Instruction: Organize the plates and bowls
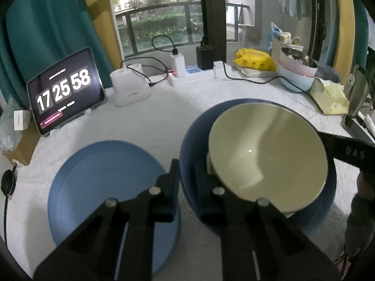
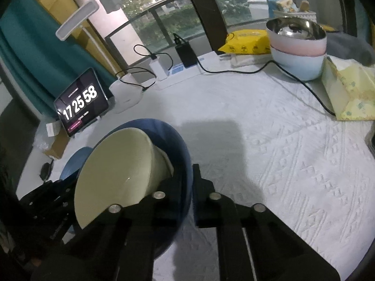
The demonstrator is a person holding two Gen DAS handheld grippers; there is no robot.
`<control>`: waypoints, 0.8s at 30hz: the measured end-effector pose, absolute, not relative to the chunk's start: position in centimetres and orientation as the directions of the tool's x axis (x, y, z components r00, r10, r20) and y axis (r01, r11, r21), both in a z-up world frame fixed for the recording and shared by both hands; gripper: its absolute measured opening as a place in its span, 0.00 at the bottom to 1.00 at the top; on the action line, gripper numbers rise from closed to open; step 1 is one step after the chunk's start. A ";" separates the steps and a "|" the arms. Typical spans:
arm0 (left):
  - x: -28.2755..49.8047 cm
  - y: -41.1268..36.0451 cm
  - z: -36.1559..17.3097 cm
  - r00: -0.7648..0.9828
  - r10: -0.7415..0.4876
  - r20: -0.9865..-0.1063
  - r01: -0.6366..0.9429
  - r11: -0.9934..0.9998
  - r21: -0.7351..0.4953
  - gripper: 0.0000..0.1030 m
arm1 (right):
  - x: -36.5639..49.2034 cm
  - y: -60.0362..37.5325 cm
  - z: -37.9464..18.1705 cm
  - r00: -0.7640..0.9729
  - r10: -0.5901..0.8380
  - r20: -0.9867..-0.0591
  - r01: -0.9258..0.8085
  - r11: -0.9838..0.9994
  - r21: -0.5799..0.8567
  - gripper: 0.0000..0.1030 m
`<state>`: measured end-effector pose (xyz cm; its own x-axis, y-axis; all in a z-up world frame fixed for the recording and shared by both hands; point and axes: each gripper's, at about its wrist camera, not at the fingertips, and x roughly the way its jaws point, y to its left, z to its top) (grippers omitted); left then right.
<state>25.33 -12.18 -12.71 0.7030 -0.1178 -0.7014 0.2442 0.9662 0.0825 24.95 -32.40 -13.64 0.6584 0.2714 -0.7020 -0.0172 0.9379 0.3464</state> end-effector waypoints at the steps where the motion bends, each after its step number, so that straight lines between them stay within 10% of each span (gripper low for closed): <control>1: 25.3 -12.1 -12.7 0.701 -0.121 -0.702 0.245 0.966 0.079 0.10 | 25.0 -32.4 -13.6 0.657 0.273 -0.702 -0.016 0.937 0.349 0.08; 24: 23.5 -12.3 -11.4 0.713 -0.168 -0.681 0.272 0.961 0.047 0.08 | 23.4 -32.5 -12.1 0.675 0.217 -0.706 0.021 0.950 0.312 0.07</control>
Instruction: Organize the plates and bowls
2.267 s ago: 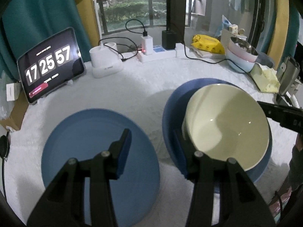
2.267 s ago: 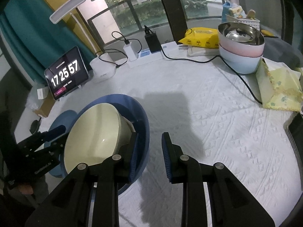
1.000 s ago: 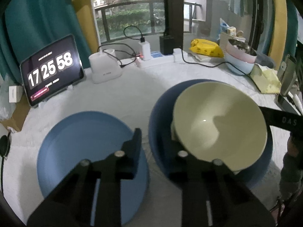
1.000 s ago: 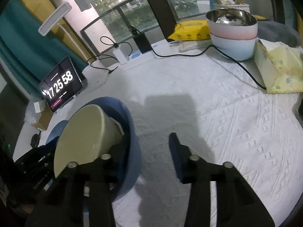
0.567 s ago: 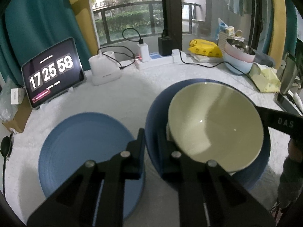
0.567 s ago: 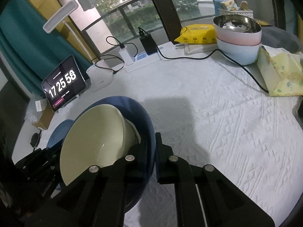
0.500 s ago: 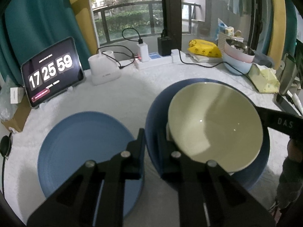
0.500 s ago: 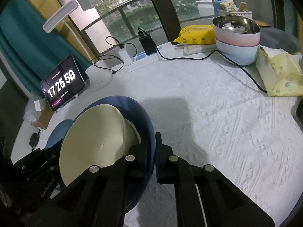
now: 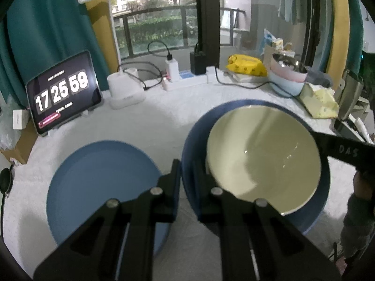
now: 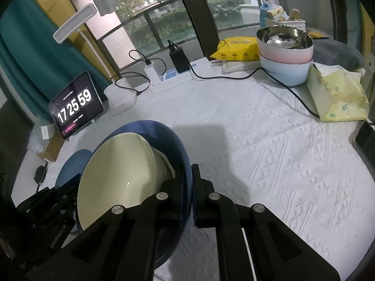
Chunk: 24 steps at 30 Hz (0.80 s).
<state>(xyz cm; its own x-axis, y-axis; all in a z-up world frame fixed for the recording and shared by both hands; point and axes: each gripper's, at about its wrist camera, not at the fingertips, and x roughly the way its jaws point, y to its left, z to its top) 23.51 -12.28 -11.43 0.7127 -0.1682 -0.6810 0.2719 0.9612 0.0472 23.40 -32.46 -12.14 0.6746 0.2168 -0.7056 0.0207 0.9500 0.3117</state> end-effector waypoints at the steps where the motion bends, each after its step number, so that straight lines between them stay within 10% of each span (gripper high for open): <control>1: 23.4 -12.4 -11.4 0.716 -0.164 -0.678 0.274 0.960 0.058 0.08 | 23.3 -32.4 -12.0 0.676 0.210 -0.706 0.022 0.952 0.305 0.07; 24: 23.5 -12.6 -11.8 0.695 -0.159 -0.702 0.212 0.977 -0.013 0.09 | 23.6 -33.5 -13.6 0.661 0.214 -0.719 0.079 0.934 0.350 0.08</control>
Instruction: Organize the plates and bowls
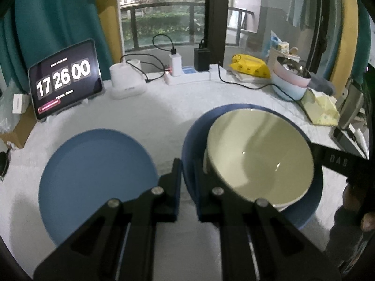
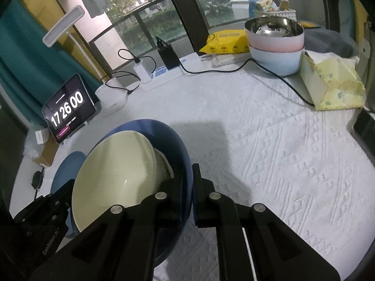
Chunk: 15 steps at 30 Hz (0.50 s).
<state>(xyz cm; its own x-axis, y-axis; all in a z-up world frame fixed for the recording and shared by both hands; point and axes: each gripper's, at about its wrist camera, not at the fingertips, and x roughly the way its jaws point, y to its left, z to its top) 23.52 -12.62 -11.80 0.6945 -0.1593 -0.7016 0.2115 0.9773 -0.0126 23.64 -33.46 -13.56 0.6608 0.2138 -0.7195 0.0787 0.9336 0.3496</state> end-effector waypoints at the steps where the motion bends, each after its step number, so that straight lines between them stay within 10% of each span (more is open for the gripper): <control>1: 23.5 -12.6 -11.8 0.696 -0.160 -0.700 0.209 0.978 -0.016 0.09 | 23.6 -33.4 -13.5 0.662 0.208 -0.720 0.080 0.936 0.344 0.08; 15: 22.9 -12.8 -10.2 0.723 -0.201 -0.660 0.236 0.971 -0.038 0.09 | 22.9 -34.2 -12.4 0.676 0.206 -0.708 0.108 0.922 0.371 0.07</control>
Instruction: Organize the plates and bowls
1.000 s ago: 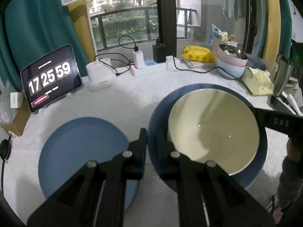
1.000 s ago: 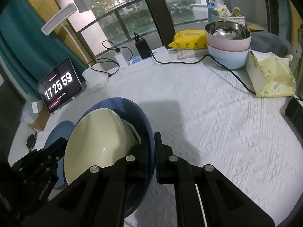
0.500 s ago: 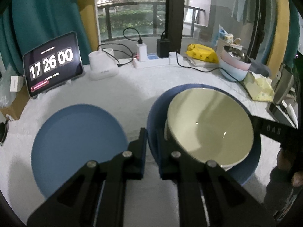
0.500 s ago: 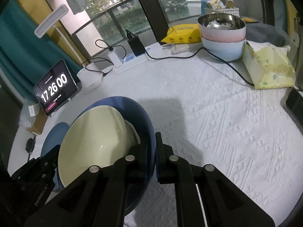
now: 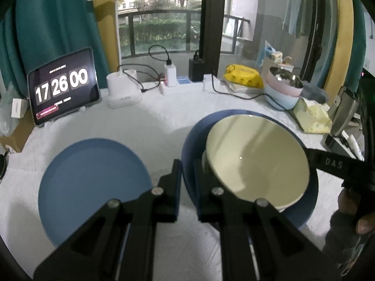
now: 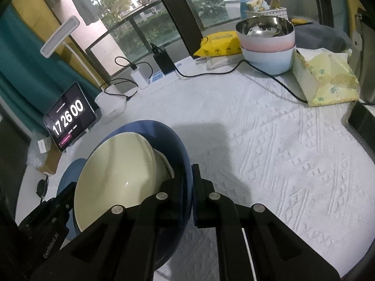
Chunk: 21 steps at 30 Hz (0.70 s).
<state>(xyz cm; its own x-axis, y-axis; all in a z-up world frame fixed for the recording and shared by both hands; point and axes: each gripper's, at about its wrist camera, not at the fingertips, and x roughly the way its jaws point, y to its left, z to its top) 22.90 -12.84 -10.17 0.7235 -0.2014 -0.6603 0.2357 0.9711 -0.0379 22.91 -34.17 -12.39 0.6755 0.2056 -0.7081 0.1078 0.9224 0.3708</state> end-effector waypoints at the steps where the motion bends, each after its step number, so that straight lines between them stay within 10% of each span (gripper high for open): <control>1: 22.9 -12.8 -10.0 0.727 -0.203 -0.656 0.237 0.971 -0.038 0.09 | 22.8 -34.2 -12.1 0.679 0.207 -0.705 0.108 0.921 0.374 0.07; 21: 22.5 -10.6 -7.2 0.766 -0.207 -0.609 0.222 0.974 -0.052 0.09 | 22.9 -32.2 -9.1 0.711 0.207 -0.672 0.075 0.928 0.365 0.07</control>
